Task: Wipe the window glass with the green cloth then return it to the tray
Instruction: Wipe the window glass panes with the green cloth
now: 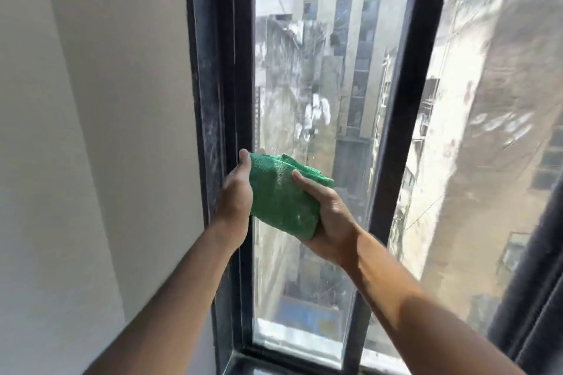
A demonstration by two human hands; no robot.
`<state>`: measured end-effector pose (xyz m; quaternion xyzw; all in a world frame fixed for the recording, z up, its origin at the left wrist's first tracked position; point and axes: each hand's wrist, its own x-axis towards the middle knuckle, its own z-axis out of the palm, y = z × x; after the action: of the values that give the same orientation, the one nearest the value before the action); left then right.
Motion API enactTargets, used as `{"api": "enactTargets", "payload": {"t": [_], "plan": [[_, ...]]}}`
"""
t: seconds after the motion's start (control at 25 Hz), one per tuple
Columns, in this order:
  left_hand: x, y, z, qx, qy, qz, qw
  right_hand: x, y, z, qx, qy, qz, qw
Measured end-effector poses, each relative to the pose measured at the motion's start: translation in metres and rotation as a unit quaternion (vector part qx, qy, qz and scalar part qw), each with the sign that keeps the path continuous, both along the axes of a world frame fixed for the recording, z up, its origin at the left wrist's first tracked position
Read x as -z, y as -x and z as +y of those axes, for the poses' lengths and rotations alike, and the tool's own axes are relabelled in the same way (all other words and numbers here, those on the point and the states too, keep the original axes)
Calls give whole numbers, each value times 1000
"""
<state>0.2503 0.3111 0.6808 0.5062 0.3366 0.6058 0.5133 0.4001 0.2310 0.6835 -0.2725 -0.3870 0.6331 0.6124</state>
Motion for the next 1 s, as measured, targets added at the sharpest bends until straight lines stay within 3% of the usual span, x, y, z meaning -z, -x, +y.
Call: {"api": "enactTargets", "payload": {"t": [0.12,0.16,0.2,0.24,0.32,0.36,0.48,0.52,0.6,0.64,0.72,0.8,0.84,0.96,1.0], "plan": [[-41,-18,17,-46,-107,46,992,-45,-13,1,149,-72,-13,986],[-50,-18,23,-117,-174,91,974,-58,-20,4,230,-129,-23,964],[-54,-17,32,-212,-251,138,934,-70,-27,7,329,-208,-71,918],[-57,-15,45,-288,-310,187,887,-80,-34,12,441,-293,-160,833],[-57,-13,74,-333,-363,295,819,-100,-51,39,587,-401,-427,559],[-52,-13,87,-323,-373,340,801,-109,-57,54,591,-406,-530,453],[-38,-13,118,-307,-409,363,779,-81,-61,93,555,-359,-688,299],[-34,-13,125,-318,-419,354,773,-53,-62,105,535,-372,-724,228],[-31,-14,131,-341,-427,344,763,13,-67,110,435,-427,-788,85],[-31,-15,131,-344,-428,343,762,31,-69,103,373,-446,-812,38],[-31,-16,128,-340,-423,343,767,26,-76,95,291,-475,-830,8],[-32,-15,124,-333,-419,346,771,-19,-74,98,325,-487,-810,34],[-33,-15,123,-330,-417,344,774,-47,-68,106,393,-475,-785,68],[-33,-11,125,-317,-425,342,775,-66,-34,124,528,-395,-712,242],[-32,-10,125,-311,-429,344,775,-36,-29,126,516,-386,-722,253]]}}
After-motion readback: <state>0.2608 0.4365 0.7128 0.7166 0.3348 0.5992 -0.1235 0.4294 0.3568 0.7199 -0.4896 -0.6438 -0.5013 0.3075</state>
